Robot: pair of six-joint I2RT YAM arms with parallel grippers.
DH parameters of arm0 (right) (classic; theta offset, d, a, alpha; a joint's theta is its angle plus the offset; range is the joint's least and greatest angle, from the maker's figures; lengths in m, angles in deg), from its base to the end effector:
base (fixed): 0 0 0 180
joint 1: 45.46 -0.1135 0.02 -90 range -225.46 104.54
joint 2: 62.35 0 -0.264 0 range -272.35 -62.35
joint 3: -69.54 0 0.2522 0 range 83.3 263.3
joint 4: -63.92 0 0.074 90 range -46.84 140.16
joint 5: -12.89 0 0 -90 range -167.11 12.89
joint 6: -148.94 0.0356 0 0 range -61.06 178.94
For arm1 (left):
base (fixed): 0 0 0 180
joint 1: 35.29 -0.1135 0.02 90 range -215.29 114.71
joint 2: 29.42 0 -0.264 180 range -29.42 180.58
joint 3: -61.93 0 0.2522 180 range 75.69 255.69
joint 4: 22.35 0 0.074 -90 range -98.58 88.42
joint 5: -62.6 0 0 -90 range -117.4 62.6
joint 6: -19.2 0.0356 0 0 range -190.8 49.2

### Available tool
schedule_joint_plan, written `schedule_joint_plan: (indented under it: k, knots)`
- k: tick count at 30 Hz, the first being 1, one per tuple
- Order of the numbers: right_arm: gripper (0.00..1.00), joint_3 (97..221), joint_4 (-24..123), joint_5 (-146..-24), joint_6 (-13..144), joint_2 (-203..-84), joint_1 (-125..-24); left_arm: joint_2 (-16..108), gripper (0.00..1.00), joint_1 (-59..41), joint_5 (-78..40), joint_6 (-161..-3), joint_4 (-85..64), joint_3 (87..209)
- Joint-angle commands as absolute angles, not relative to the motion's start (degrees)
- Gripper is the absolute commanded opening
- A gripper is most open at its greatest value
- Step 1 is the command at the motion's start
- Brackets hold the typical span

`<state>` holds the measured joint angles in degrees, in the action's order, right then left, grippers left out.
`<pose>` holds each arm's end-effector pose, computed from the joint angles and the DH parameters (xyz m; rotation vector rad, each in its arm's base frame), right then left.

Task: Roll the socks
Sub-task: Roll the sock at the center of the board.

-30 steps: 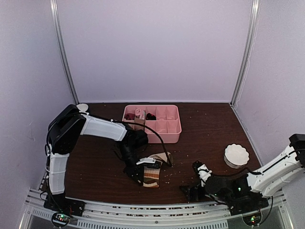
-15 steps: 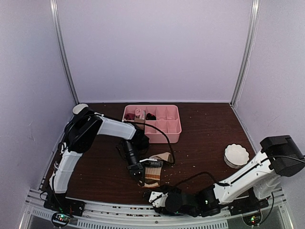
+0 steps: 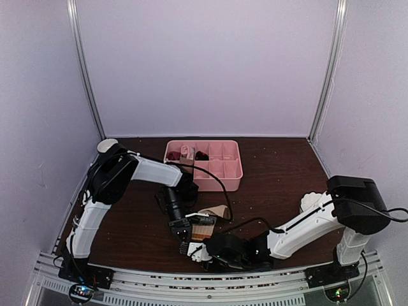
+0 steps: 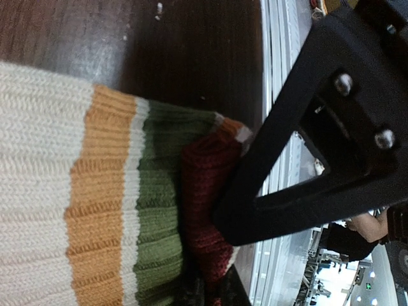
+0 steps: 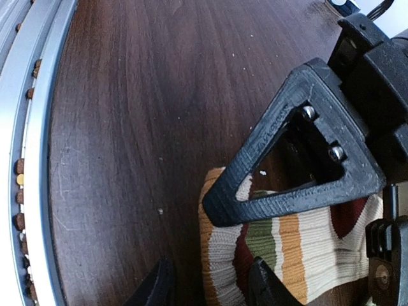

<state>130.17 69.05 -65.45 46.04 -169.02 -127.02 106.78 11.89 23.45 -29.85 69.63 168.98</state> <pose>0.0589 0.3482 0.1136 -1.6130 1.6379 0.3978 0.2387 -0.2982 0.0908 -1.4115 -1.9060 1.0805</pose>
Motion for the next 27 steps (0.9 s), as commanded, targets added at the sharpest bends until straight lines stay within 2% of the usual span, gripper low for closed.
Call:
schedule_joint_plan:
  k: [1, 8, 14, 16, 18, 19, 20, 21, 22, 27]
  knots:
    - [0.35, 132.2, 67.9, -68.5, 45.9, -171.9, -125.6, 107.8, 0.04, 11.6, 21.8, -28.1, 70.9, 169.7]
    - [0.21, 131.8, 67.3, -70.1, 51.0, -174.2, -122.2, 105.0, 0.14, 11.3, 21.9, -24.1, 72.0, 168.7]
    - [0.0, 128.1, 65.6, -76.0, 56.8, -174.1, -121.6, 99.9, 0.23, 9.7, 23.1, -22.9, 70.5, 167.9]
    - [0.0, 126.8, 65.3, -77.8, 59.3, -173.4, -121.6, 97.5, 0.34, 9.3, 22.4, -23.4, 68.4, 166.9]
    - [0.0, 125.9, 64.7, -80.0, 62.1, -172.6, -121.7, 93.6, 0.52, 9.0, 20.3, -25.2, 63.6, 164.5]
    - [0.0, 125.5, 64.7, -81.0, 63.8, -172.3, -121.6, 90.8, 0.65, 8.9, 18.8, -26.4, 60.6, 162.6]
    - [0.0, 125.0, 65.1, -82.5, 65.4, -172.0, -121.6, 86.7, 0.92, 8.8, 16.9, -28.7, 56.7, 160.5]
    - [0.0, 124.5, 65.4, -83.6, 66.7, -171.9, -121.6, 83.5, 0.97, 8.7, 13.9, -30.4, 53.2, 157.8]
    - [0.0, 124.2, 65.4, -84.2, 68.6, -172.0, -121.5, 80.0, 0.98, 8.7, 11.2, -32.2, 49.5, 155.9]
    - [0.0, 123.1, 67.5, -89.7, 75.0, -173.6, -120.0, 65.5, 0.98, 8.6, -5.0, -39.3, 33.9, 147.6]
